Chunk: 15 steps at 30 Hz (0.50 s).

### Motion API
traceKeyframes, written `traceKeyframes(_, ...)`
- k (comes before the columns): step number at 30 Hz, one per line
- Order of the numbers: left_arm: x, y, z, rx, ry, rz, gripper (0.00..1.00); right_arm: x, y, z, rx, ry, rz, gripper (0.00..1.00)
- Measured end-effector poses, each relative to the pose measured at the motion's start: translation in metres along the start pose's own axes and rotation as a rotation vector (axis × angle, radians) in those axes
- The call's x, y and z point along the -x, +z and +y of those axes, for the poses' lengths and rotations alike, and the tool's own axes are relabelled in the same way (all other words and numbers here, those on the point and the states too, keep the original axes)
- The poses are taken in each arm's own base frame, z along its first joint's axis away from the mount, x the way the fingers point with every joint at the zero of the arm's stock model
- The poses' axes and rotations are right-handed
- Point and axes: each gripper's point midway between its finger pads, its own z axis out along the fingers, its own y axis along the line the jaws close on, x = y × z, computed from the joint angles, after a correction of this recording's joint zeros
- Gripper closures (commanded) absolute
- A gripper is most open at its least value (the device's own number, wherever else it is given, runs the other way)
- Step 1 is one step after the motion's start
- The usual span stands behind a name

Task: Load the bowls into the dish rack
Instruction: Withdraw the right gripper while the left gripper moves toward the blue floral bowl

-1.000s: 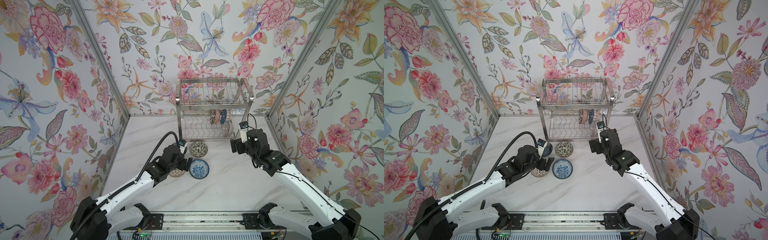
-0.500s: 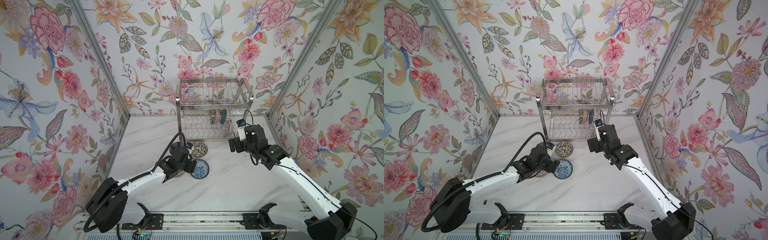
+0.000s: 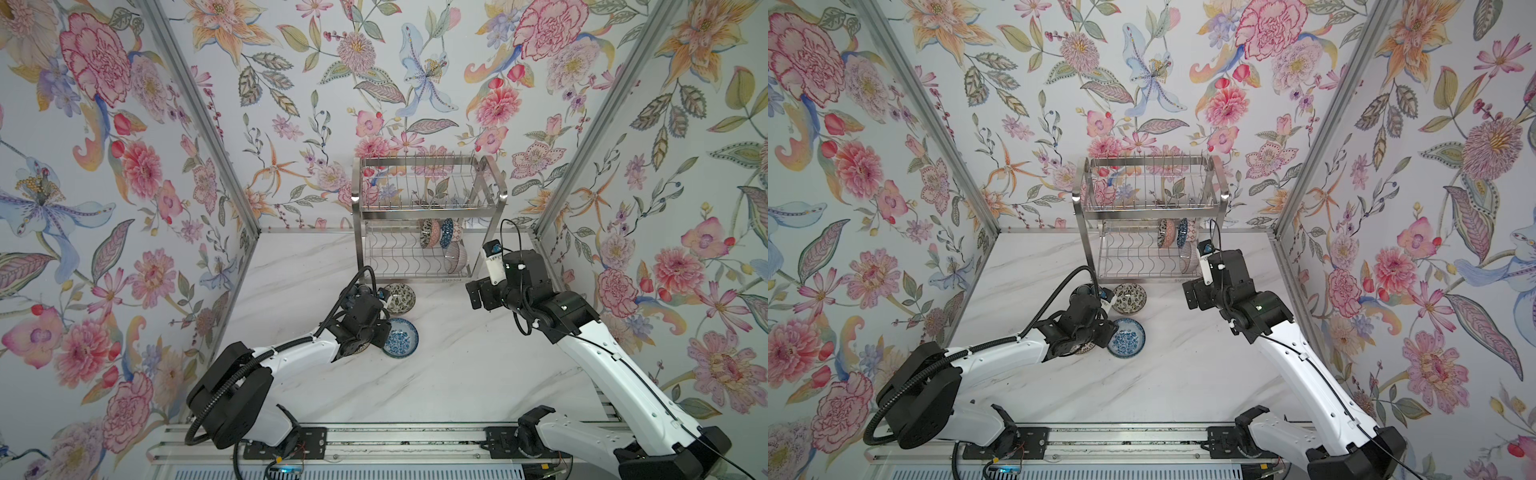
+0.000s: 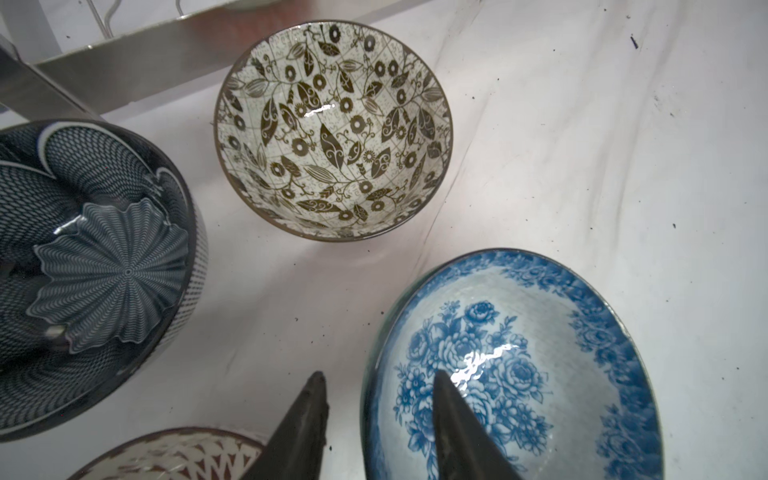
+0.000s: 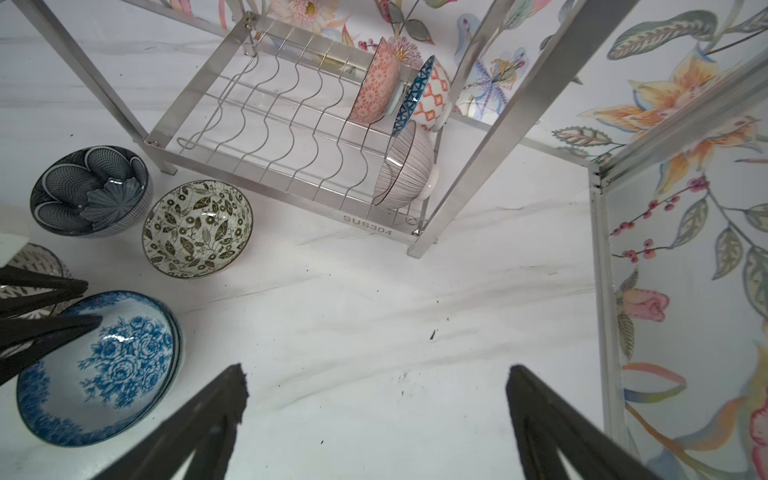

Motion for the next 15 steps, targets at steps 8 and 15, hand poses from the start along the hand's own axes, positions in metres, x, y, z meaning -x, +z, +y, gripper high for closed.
traceKeyframes(8,0.014,0.002,-0.004,-0.006,0.006,-0.017,0.87,-0.006,0.007,0.014,0.075,0.002,0.020,0.01)
traceKeyframes(15,0.012,0.002,-0.003,-0.004,0.023,-0.008,0.75,-0.007,0.009,0.017,0.090,0.001,0.027,0.01)
